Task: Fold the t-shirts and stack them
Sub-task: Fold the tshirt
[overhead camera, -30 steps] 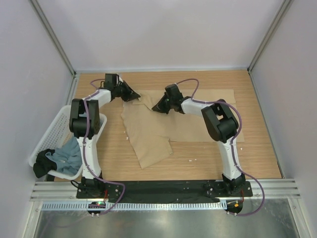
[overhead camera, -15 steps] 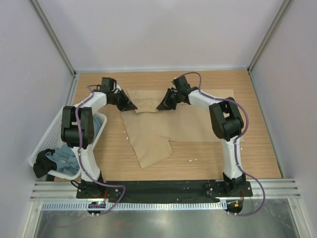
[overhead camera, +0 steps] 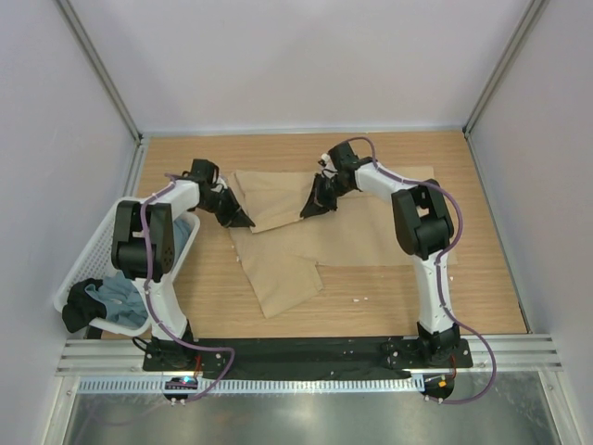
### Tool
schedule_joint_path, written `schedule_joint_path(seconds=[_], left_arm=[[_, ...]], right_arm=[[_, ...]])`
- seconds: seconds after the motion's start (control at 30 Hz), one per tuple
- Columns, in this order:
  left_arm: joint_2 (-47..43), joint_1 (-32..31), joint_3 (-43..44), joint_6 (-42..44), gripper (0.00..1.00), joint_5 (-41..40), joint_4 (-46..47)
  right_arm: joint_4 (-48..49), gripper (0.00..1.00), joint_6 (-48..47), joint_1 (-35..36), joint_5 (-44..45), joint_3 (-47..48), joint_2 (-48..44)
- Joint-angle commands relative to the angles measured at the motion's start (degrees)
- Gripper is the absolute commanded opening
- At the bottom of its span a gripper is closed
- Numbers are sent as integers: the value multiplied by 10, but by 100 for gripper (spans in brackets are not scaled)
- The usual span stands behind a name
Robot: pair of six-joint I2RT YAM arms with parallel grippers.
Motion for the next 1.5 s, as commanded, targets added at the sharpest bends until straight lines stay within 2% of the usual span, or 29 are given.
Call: schedule_joint_path(seconds=[0.0,0.17,0.27,0.3,0.33,0.4,0.47,0.53,0.57,0.63,0.77,0.83,0.9,1.0,1.17,1.3,1.47], left_arm=[[-17,-2,-5,15,0,16,-14],[-8,-3,-7,15,0,12,-15],[-8,-3,-8,17,6,-3,-20],[-10,-3,-9,17,8,-7,-24],[-14,-3,-9,21,19,-18,-26],[-37,-3,-8,28,30,-38,-45],[-61,-3,-4,33,39,-71,-49],[-94,-4,6,35,42,-89,-48],[-101,-3,12,34,42,-102,-45],[-102,-4,24,32,41,-104,-25],[-62,-5,54,9,31,-45,66],[-18,-6,59,-26,27,-5,146],[12,-5,61,-60,26,8,218],[64,-6,78,-83,27,-4,268],[124,-7,126,-86,27,-81,291],[211,-5,201,-80,28,-122,216],[262,1,317,-50,30,-138,139]], right_arm=[[-32,1,-38,-7,-28,10,-11],[-56,1,-56,-10,-39,25,5],[-64,7,-67,-10,-40,28,10],[-70,10,-68,-10,-41,29,13],[-92,13,-81,-12,-32,37,15],[-117,23,-92,-16,5,44,5],[-105,26,-86,-27,54,22,-35],[-66,35,-70,-35,80,-10,-75],[-54,40,-61,-40,87,-17,-80],[-38,44,-55,-41,98,-16,-83],[24,45,-29,-42,115,-13,-77],[72,44,0,-50,124,-17,-73],[102,44,20,-64,113,-20,-64],[148,45,66,-88,111,-33,-60],[161,48,69,-142,141,-39,-76],[143,52,43,-170,155,-44,-93],[45,57,-15,-184,198,-44,-129]])
